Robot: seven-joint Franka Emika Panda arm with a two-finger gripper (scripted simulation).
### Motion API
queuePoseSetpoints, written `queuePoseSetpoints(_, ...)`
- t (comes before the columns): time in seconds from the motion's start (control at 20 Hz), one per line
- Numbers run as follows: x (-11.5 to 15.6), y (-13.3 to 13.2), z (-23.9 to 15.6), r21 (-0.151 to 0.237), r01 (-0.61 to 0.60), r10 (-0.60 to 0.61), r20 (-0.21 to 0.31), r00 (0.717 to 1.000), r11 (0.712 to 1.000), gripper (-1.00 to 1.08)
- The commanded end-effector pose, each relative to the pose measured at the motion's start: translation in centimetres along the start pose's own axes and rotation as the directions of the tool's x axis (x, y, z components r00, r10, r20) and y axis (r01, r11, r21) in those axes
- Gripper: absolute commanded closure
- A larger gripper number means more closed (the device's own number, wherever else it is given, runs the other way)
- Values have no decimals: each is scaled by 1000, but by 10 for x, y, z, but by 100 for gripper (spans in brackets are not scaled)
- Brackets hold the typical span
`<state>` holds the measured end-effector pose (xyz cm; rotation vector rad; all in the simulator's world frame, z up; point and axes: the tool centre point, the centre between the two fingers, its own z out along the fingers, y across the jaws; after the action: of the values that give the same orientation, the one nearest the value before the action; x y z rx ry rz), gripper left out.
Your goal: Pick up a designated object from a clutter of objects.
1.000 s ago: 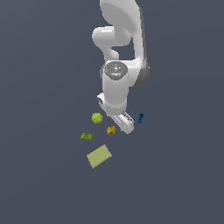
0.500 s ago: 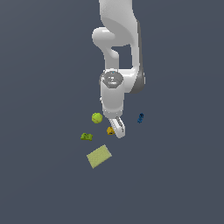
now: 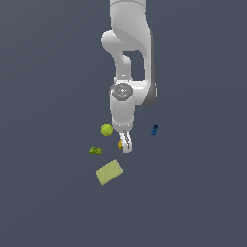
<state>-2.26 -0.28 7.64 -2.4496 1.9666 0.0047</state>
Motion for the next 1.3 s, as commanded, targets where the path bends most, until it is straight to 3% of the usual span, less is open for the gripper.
queuePoseSetpoints(0.0,1,1,3,1,-23,23,-2,1000,1000,-92)
queuePoseSetpoints(0.45,1,2,9,1,-31,31,-2,1000,1000,-92)
queuePoseSetpoints(1.2,1,2,55,2,-35,35,-2,999,999,-92)
queuePoseSetpoints(1.25,1,2,55,2,-35,35,-2,999,999,108)
